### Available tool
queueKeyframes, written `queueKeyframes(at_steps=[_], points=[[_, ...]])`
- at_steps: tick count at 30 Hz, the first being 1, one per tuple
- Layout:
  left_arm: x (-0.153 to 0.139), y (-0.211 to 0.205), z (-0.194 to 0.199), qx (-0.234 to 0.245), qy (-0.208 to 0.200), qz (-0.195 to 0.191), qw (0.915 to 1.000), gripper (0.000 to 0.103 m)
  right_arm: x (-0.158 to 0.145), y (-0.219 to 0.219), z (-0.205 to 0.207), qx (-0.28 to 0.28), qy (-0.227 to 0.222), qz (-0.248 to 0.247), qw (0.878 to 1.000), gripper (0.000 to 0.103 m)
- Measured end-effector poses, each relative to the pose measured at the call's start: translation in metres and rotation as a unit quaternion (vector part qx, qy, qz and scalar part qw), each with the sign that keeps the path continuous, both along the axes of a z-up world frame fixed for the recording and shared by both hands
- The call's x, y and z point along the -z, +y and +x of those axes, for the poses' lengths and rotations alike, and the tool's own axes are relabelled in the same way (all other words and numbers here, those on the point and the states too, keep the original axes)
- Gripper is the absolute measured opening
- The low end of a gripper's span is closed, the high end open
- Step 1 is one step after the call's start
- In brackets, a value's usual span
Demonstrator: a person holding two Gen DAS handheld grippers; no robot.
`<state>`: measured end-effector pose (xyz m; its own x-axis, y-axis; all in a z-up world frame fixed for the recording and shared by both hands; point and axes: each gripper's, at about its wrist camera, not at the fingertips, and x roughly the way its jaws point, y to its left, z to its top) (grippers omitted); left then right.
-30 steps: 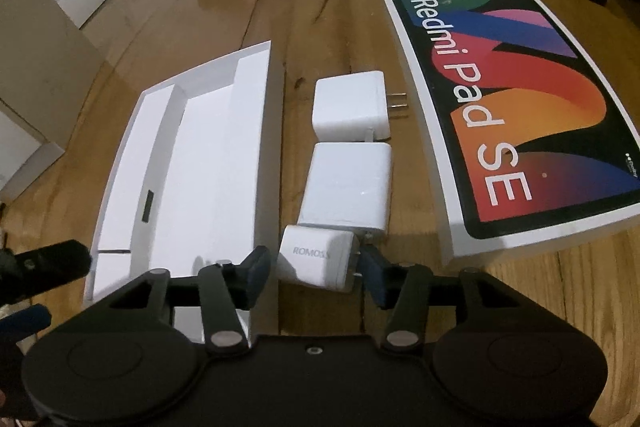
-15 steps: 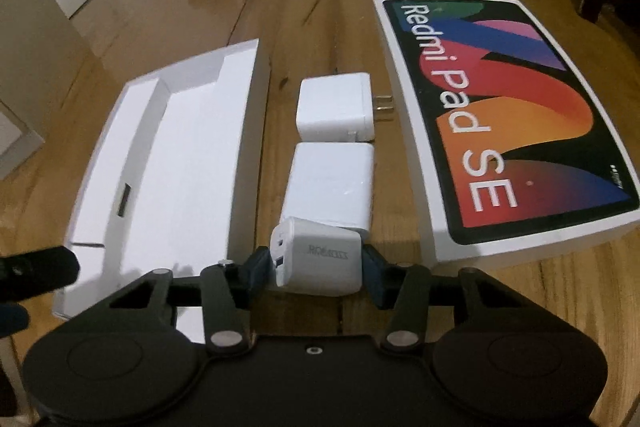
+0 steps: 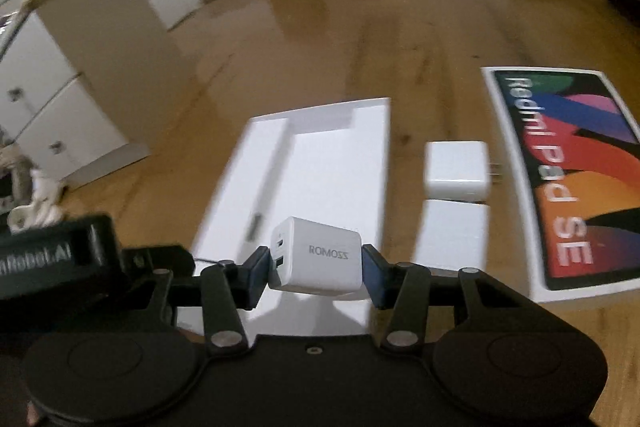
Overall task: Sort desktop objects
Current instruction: 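Carry the ROMOSS charger over the white tray and open the right gripper, then move the left gripper toward the medium white cube charger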
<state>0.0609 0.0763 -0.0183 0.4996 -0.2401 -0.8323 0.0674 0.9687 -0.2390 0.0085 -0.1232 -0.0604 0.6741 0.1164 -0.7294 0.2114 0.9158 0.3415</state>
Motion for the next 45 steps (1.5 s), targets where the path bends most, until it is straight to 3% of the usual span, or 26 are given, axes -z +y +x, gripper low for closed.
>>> queueKeyframes(at_steps=[4,14,22,24,26,28,31,34,39,43,45], points=[[-0.008,0.009,0.000,-0.001,-0.007,-0.014,0.9999,0.102,0.009,0.011,0.002,-0.024,-0.001,0.018,1.000,0.055],[0.004,0.013,0.003,0.009,0.007,-0.001,0.9999,0.102,0.033,0.055,0.015,-0.064,0.040,-0.045,0.996,0.055],[0.009,0.016,0.002,0.011,0.017,0.002,0.9998,0.102,0.044,0.054,0.023,-0.081,0.059,-0.045,0.994,0.055],[0.005,0.020,0.001,0.007,0.014,-0.003,0.9999,0.102,0.033,0.042,0.019,-0.067,0.043,-0.028,0.996,0.057],[0.000,0.021,0.001,0.001,0.008,-0.003,1.0000,0.102,0.019,0.024,0.014,-0.033,0.027,-0.011,0.999,0.072],[-0.005,0.017,-0.002,0.005,-0.010,0.017,0.9998,0.102,0.004,0.003,0.006,0.010,0.023,-0.003,1.000,0.073],[-0.008,0.002,-0.008,0.032,-0.026,0.048,0.9980,0.102,-0.014,-0.030,-0.006,0.079,0.047,-0.005,0.996,0.073],[-0.008,-0.013,-0.012,0.048,-0.019,0.042,0.9978,0.102,-0.031,-0.064,-0.024,0.127,0.084,-0.003,0.988,0.073],[-0.010,-0.060,-0.029,0.111,-0.055,0.084,0.9888,0.102,-0.081,-0.097,-0.063,0.169,0.057,-0.045,0.983,0.073],[0.003,-0.102,-0.037,0.162,-0.045,0.053,0.9843,0.102,-0.109,-0.105,-0.085,0.170,0.008,-0.059,0.984,0.075],[0.010,-0.123,-0.040,0.182,-0.052,0.061,0.9801,0.102,-0.108,-0.111,-0.090,0.169,0.006,-0.051,0.984,0.075]])
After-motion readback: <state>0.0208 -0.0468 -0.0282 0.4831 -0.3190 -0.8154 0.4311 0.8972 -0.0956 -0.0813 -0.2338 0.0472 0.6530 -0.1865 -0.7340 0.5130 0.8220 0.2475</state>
